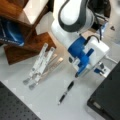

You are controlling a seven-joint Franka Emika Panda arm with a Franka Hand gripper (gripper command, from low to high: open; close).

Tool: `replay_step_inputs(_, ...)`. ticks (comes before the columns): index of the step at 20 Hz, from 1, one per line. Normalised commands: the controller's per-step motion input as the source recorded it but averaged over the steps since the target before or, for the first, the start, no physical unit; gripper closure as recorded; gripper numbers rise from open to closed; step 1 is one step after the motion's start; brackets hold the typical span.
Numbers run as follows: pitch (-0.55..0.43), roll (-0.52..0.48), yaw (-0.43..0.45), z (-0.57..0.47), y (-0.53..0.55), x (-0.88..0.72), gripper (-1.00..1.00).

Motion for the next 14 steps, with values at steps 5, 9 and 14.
replay_step_inputs(5,-0.103,0.136,0.000,0.23,0.31,-0.29,1.00)
replay_step_inputs(9,-0.031,0.106,-0.079,0.15,0.33,-0.35,1.00)
replay_step_inputs(14,0.034,0.091,-0.133,0.14,0.37,-0.43,1.00)
